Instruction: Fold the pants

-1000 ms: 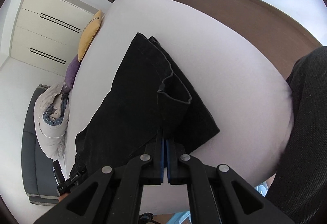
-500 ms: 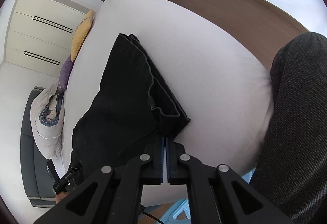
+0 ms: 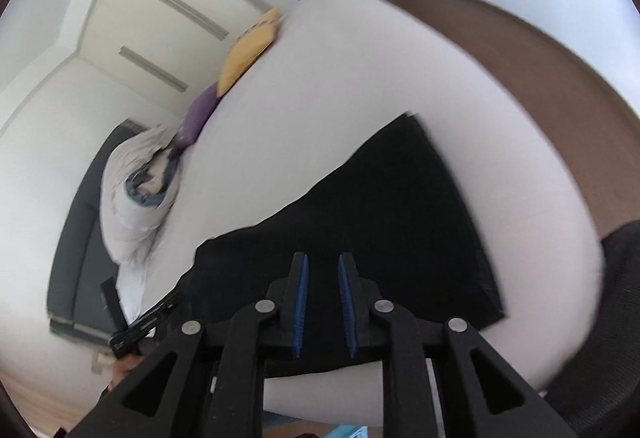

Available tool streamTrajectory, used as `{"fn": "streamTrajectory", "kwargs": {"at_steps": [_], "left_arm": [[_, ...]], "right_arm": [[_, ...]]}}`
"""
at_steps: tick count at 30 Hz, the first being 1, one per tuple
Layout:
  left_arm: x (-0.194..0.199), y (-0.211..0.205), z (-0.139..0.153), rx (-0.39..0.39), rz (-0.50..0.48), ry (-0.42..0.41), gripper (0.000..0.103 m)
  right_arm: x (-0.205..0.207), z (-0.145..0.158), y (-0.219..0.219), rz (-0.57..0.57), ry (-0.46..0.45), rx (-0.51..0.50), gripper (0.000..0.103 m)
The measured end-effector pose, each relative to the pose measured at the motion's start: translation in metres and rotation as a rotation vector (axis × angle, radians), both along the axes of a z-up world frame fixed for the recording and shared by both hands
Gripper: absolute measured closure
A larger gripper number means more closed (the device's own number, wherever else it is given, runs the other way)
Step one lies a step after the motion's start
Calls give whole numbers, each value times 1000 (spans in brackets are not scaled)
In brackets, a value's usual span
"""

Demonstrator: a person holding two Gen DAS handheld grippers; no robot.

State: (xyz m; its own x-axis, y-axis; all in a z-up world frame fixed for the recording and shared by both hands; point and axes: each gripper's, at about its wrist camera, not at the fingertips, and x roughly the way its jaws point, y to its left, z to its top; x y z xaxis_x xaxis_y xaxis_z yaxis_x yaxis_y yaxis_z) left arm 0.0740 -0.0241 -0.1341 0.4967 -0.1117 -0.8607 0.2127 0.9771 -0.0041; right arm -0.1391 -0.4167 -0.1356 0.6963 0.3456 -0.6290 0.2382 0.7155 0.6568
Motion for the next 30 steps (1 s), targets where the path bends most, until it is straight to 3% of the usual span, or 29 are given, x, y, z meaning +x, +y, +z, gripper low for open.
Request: {"fn": "streamTrajectory", "kwargs": {"at_steps": [3, 5, 6, 9, 13, 15, 18, 20, 22, 24, 26, 30], "left_arm": [[1, -5, -29, 36, 0, 75, 0], [1, 0, -42, 64, 31, 105, 0], [-1, 3, -43, 58, 45, 111, 0], [-3, 7, -27, -19, 34, 77, 0], [18, -27, -2, -58, -78, 22, 0], [33, -56, 2, -74, -161, 26, 0], [61, -100, -24, 19, -238, 96, 0], [84, -107, -48, 68, -189, 145, 0], [100, -101, -55, 18, -121, 153, 0], [111, -97, -54, 18, -46, 138, 0], [110, -98, -47, 42, -22, 108, 0], [82, -98, -21, 47, -36, 13, 0]], "right_arm": [[31, -43, 6, 55, 144, 31, 83], [33, -65, -4, 9, 215, -16, 103], [30, -69, -12, -2, 205, 2, 103], [19, -64, -25, -31, 182, -27, 103], [13, -56, -29, -52, 199, -57, 103], [15, -54, -24, -26, 203, -119, 103], [15, -55, -24, -29, 200, -140, 103], [13, -54, -28, -64, 206, -135, 103], [10, -40, -33, -101, 219, -220, 103], [12, -26, -34, -119, 203, -226, 91], [20, -9, -29, -97, 148, -201, 87], [70, 8, 22, 120, -13, -62, 71]]}}
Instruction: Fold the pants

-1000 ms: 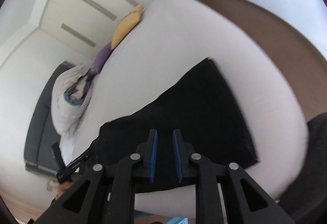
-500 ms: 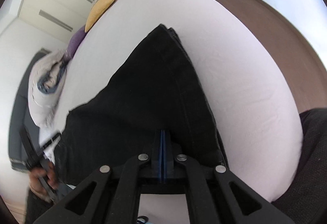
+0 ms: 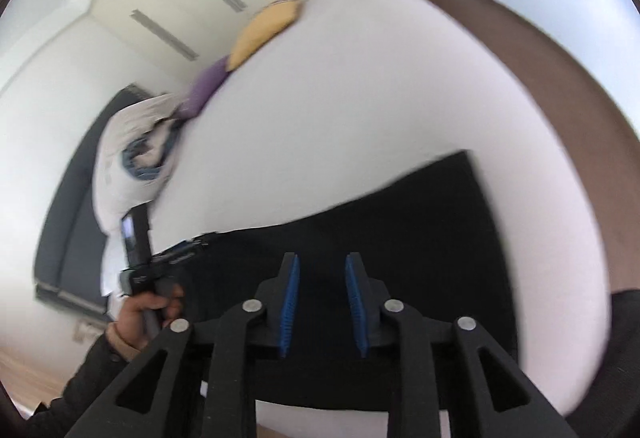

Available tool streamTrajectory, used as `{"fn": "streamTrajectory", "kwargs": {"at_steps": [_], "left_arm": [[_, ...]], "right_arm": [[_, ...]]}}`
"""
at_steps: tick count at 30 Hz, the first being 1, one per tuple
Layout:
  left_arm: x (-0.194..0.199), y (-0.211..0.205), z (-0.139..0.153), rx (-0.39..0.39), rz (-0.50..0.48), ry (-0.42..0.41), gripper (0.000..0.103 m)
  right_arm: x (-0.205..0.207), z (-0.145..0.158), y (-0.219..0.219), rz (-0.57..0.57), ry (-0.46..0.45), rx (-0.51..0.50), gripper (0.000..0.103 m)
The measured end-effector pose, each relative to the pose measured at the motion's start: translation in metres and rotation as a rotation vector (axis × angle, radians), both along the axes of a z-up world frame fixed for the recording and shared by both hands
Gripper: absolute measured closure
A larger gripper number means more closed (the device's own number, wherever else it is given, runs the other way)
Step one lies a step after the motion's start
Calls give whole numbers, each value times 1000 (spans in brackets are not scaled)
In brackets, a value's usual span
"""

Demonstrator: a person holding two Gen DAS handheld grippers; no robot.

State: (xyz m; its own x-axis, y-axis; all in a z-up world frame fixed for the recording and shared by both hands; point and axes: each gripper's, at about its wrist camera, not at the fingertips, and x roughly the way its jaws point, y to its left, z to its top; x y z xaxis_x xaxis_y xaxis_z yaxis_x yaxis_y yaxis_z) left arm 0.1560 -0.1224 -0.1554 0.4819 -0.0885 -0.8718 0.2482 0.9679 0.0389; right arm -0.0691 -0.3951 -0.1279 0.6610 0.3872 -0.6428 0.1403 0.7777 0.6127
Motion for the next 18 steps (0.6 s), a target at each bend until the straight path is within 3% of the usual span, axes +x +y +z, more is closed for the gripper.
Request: {"fn": "streamTrajectory", "kwargs": {"at_steps": [4, 7, 8, 9, 11, 13, 16, 18], "left_arm": [[-42, 17, 9, -25, -9, -10, 0], [-71, 31, -16, -13, 1, 57, 0], [-80, 43, -24, -6, 11, 72, 0], [-92, 57, -32, 0, 26, 85, 0], [-107, 76, -38, -41, 52, 94, 0], [-121, 92, -40, -85, 66, 93, 0], [-137, 96, -36, -27, 61, 73, 0], [-147, 98, -32, -5, 87, 65, 0]], "right_arm": [[65, -27, 65, 218, -37, 120, 54], [102, -84, 72, 201, 133, 175, 55], [103, -100, 64, 164, 178, 177, 86], [98, -110, 54, 129, 197, 198, 103], [76, -115, 23, 57, 177, 240, 103], [45, -110, -12, -45, 151, 210, 103], [-2, -91, -51, -171, 142, 138, 103], [-25, -63, -55, -179, 118, 48, 76]]}}
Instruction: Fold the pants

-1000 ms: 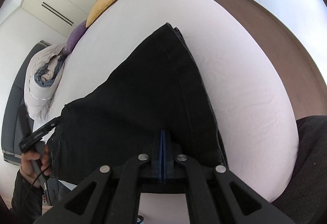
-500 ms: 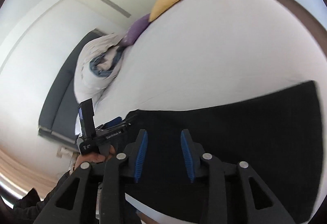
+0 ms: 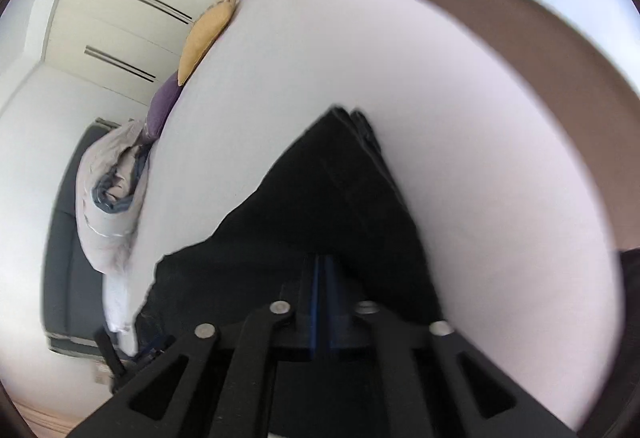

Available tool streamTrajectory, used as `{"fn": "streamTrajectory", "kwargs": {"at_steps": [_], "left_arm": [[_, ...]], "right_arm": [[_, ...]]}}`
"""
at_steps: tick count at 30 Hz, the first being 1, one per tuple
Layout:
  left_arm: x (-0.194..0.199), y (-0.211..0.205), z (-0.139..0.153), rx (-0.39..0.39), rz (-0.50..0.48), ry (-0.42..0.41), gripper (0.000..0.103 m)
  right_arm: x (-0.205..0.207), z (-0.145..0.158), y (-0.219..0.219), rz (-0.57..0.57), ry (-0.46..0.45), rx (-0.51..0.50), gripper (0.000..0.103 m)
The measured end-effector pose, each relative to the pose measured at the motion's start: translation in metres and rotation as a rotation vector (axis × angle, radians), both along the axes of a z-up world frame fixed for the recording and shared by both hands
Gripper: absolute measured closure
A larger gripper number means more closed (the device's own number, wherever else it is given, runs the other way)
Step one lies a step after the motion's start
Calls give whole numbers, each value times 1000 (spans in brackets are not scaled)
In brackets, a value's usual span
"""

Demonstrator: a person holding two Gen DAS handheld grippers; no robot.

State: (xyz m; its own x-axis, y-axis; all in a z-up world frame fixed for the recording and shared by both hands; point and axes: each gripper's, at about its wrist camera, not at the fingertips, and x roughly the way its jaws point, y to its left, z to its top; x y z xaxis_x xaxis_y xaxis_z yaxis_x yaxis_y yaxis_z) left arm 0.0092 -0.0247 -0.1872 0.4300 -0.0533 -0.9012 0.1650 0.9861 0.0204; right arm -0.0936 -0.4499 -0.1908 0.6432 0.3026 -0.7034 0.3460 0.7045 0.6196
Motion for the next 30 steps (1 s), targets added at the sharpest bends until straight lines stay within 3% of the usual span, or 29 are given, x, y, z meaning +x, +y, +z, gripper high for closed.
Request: {"fn": "streamTrajectory", "kwargs": {"at_steps": [1, 3, 6, 9, 10, 11, 12, 17, 19, 20, 21, 25, 30], "left_arm": [[-7, -1, 6, -25, 6, -13, 0], [-22, -10, 19, -140, -15, -43, 1], [-41, -34, 25, -274, -71, -42, 0], [-55, -55, 2, -280, -67, 7, 1], [-54, -54, -4, -269, -55, 7, 1], [-38, -47, -7, -265, -59, -10, 1], [-37, -44, -8, -252, -71, -19, 1], [-50, -26, -4, -208, -28, -34, 1], [-54, -4, 1, -235, 51, -38, 1], [-56, 6, 4, -268, 81, -42, 1], [-63, 14, 9, -295, 94, -50, 1], [-67, 11, 23, -363, 79, -78, 1], [-63, -23, 30, -449, 59, -78, 1]], "right_arm": [[-4, 13, 12, 35, -54, 3, 68], [-10, 28, 47, 149, -179, 108, 42], [1, 17, 104, 312, -229, 225, 39], [20, -18, 133, 331, -114, 221, 43], [21, -29, 128, 307, -76, 220, 50], [16, -35, 116, 278, -77, 244, 68], [11, -39, 104, 244, -69, 244, 76], [-43, -33, 23, -60, -98, 182, 85], [-65, -17, -2, -164, -133, 135, 70], [-75, -9, -10, -200, -149, 111, 49], [-84, -1, -14, -222, -180, 111, 38], [-91, 3, -6, -213, -186, 184, 35], [-91, -28, 18, -289, -66, 245, 35]]}}
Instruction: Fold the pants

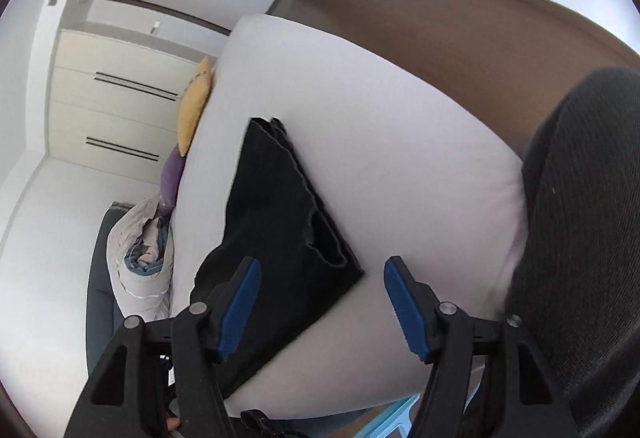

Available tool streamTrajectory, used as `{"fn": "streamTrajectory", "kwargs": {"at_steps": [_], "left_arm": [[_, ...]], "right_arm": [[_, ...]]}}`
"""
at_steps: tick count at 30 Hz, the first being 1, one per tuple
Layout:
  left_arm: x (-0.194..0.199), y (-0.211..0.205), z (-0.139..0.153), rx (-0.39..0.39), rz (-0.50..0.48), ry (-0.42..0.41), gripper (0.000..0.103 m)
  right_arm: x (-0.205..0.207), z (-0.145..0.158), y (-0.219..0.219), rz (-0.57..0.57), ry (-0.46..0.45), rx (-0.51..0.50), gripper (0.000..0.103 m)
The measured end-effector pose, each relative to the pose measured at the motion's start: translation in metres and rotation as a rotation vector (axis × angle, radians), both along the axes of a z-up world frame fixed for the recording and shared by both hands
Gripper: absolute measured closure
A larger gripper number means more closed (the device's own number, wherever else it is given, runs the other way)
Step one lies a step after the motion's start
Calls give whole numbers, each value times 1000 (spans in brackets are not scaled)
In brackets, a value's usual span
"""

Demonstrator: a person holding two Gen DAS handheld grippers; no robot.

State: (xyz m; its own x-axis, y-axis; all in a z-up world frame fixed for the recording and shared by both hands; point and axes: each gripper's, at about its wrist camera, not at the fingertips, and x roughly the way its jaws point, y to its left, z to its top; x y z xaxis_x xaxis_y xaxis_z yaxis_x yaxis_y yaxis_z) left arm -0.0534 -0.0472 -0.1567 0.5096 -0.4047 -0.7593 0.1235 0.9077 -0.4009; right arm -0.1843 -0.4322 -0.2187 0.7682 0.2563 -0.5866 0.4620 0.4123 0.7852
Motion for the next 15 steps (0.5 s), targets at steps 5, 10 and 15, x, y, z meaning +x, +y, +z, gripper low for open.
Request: {"fn": "streamTrajectory", "kwargs": {"at_steps": [5, 10, 15], "left_arm": [[-4, -27, -9, -7, -39, 33, 1], [38, -22, -22, -29, -52, 69, 1], [46, -58, -30, -41, -48, 80, 1]], "right_arm": [[-2, -7, 6, -26, -27, 73, 34], [2, -25, 12, -32, -89, 232, 34], [15, -37, 14, -58, -138, 335, 38]]}}
